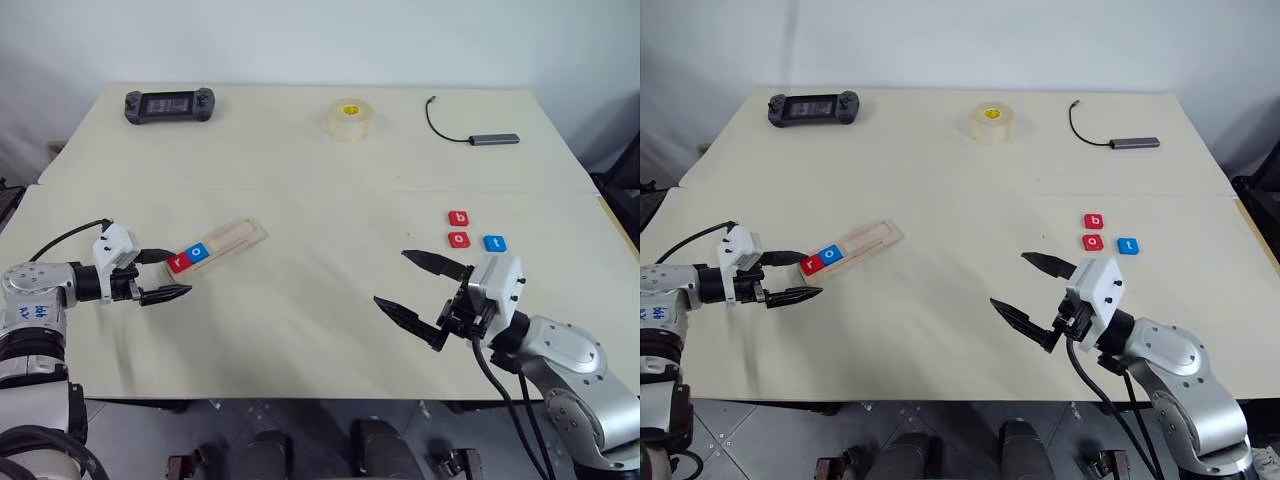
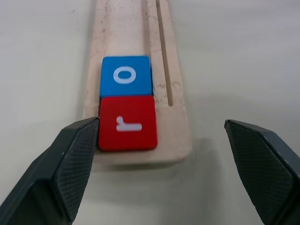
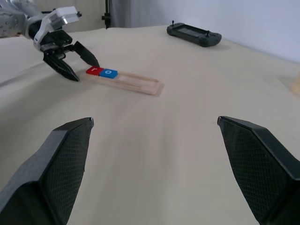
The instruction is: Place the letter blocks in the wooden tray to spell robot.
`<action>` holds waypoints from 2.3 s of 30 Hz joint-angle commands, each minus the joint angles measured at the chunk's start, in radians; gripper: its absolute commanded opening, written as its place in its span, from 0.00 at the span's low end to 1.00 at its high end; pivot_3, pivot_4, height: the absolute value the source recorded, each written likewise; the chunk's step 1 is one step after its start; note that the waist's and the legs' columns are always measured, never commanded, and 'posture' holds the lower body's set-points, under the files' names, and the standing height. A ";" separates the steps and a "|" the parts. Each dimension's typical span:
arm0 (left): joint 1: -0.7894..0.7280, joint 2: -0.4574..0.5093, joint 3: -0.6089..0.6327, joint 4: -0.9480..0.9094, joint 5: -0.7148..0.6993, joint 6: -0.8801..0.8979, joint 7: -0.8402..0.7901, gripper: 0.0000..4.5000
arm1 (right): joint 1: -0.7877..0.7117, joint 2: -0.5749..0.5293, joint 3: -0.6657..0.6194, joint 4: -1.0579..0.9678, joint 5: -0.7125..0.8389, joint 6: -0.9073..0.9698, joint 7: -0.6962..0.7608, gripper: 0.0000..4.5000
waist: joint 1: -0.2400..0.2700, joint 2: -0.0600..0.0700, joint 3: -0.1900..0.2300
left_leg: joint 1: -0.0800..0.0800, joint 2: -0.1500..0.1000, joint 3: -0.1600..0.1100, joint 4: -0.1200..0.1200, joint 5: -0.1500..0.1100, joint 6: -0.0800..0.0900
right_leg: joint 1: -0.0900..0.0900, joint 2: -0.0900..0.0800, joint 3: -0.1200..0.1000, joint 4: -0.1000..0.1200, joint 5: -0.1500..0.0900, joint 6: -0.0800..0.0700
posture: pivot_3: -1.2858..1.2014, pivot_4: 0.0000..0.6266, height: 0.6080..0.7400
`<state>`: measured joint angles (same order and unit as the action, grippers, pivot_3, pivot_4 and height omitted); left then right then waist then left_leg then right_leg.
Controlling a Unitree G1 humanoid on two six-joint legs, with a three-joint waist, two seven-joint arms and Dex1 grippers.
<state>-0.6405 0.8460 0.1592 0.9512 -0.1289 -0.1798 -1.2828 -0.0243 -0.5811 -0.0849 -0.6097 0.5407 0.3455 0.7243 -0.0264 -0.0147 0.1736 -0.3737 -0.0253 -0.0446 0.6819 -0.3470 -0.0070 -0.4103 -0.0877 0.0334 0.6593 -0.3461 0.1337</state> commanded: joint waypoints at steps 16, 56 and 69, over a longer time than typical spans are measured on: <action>-0.140 -0.039 -0.100 0.169 0.096 -0.088 0.049 1.00 | -0.032 -0.008 -0.030 0.011 -0.014 -0.041 0.015 0.99 | 0.006 0.000 0.000 | 0.000 -0.004 0.000 0.000 0.001 0.001 | 0.000 0.001 -0.001 0.001 0.000 0.000 | 0.52 0.24 1.00; -0.048 -0.339 -0.221 -0.479 -0.018 0.095 0.118 0.60 | 0.287 -0.059 -0.273 -0.116 -0.002 -0.063 0.007 1.00 | 0.017 -0.001 0.000 | 0.002 -0.010 -0.001 0.001 0.002 0.004 | 0.001 -0.005 0.002 0.000 0.002 0.003 | 0.52 0.24 1.00; -0.011 -0.169 -0.037 -0.243 -0.059 0.011 0.205 1.00 | 0.194 -0.058 -0.191 -0.082 -0.002 -0.047 0.014 1.00 | 0.024 -0.001 0.000 | 0.002 -0.011 -0.002 0.001 0.003 0.004 | 0.001 -0.006 0.001 0.000 0.002 0.003 | 0.52 0.24 1.00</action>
<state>-0.6447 0.6679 0.1190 0.6842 -0.1975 -0.1410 -1.0661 0.1805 -0.6306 -0.2770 -0.6724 0.5198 0.3062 0.7340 -0.0020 -0.0152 0.1735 -0.3718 -0.0372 -0.0468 0.6825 -0.3437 -0.0027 -0.4091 -0.0942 0.0342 0.6591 -0.3444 0.1369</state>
